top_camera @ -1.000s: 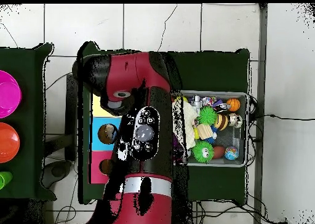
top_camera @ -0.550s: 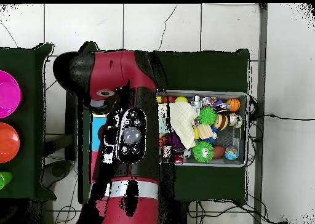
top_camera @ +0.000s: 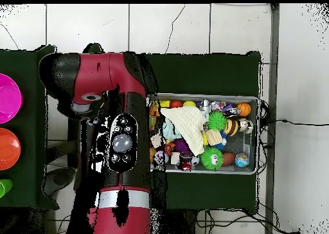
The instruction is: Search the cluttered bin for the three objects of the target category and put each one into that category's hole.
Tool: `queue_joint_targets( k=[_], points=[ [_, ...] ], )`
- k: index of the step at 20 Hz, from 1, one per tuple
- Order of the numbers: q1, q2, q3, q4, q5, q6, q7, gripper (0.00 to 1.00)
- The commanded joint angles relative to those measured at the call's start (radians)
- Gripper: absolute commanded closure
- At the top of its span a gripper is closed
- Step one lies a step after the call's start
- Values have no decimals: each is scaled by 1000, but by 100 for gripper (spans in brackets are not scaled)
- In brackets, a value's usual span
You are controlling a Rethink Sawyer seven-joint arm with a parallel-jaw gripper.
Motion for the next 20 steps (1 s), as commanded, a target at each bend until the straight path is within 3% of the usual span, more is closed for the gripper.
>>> queue_joint_targets(
  k=[1, 11, 20],
  points=[
    [2, 58, 49, 7, 58, -80, 318, 100],
    [11, 37, 35, 78, 58, -113, 266, 100],
    [15, 44, 36, 95, 48, -139, 249, 100]
  ],
)
